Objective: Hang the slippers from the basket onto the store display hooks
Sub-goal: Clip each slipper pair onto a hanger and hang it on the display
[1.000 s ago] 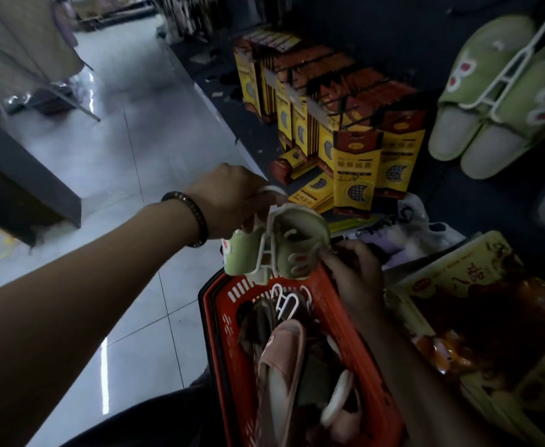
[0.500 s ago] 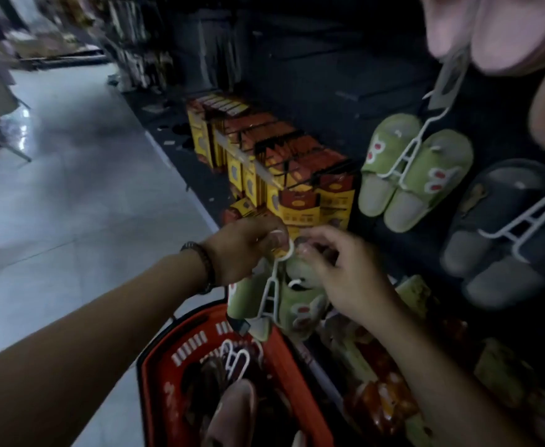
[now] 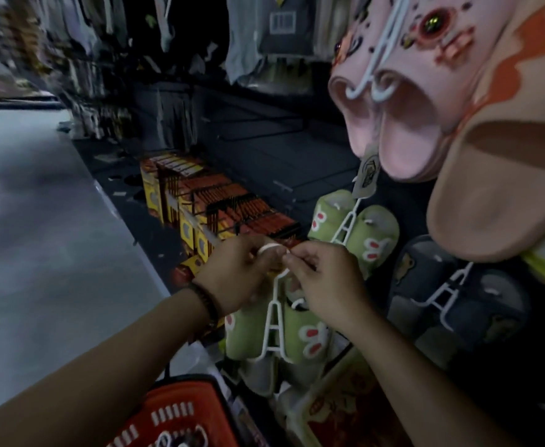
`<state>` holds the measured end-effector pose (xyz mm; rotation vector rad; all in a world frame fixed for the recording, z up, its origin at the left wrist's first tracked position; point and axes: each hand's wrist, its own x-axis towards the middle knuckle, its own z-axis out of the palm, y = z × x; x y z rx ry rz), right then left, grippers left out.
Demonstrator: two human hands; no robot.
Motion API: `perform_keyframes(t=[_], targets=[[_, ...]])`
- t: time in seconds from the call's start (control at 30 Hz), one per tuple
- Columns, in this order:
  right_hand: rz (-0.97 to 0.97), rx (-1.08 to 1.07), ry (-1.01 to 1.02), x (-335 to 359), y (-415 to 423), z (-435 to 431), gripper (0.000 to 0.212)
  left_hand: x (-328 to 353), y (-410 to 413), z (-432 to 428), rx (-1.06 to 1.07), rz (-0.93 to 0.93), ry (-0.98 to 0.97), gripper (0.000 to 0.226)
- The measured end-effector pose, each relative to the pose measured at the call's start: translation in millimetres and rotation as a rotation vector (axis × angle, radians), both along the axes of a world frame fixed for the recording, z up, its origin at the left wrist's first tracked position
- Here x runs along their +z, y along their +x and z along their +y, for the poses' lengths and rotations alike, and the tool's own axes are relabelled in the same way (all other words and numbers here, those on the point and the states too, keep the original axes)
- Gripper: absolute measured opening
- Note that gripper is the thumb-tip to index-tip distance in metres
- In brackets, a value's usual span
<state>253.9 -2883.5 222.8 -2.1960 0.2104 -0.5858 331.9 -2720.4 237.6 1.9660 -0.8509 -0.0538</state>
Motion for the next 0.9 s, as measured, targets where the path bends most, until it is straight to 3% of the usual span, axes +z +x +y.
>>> perform_keyframes(t=[0.1,0.17,0.3,0.4,0.53,0.73,0.9], targets=[[-0.148,-0.129,0.01,19,11,-2,0.019,0,-11,-17,0.257,-0.04,-0.245,0.023],[-0.194,-0.185,0.035,27,19,-3,0.018,0,-20,-28,0.307,-0.057,-0.295,0.023],[-0.197,-0.269,0.026,40,34,0,0.021,-5,-27,-38,0.411,-0.2,-0.204,0.039],[-0.146,-0.366,-0.017,47,45,-8,0.032,-11,-27,-37,0.512,-0.175,-0.069,0.053],[-0.116,-0.455,0.125,52,59,-16,0.037,-20,-20,-41,0.311,-0.09,0.03,0.059],[-0.143,-0.588,0.073,60,63,-38,0.055,-10,-14,-65,-0.007,0.034,0.058,0.052],[-0.131,-0.611,0.11,48,75,-53,0.043,-23,-15,-62,-0.098,0.014,0.148,0.043]])
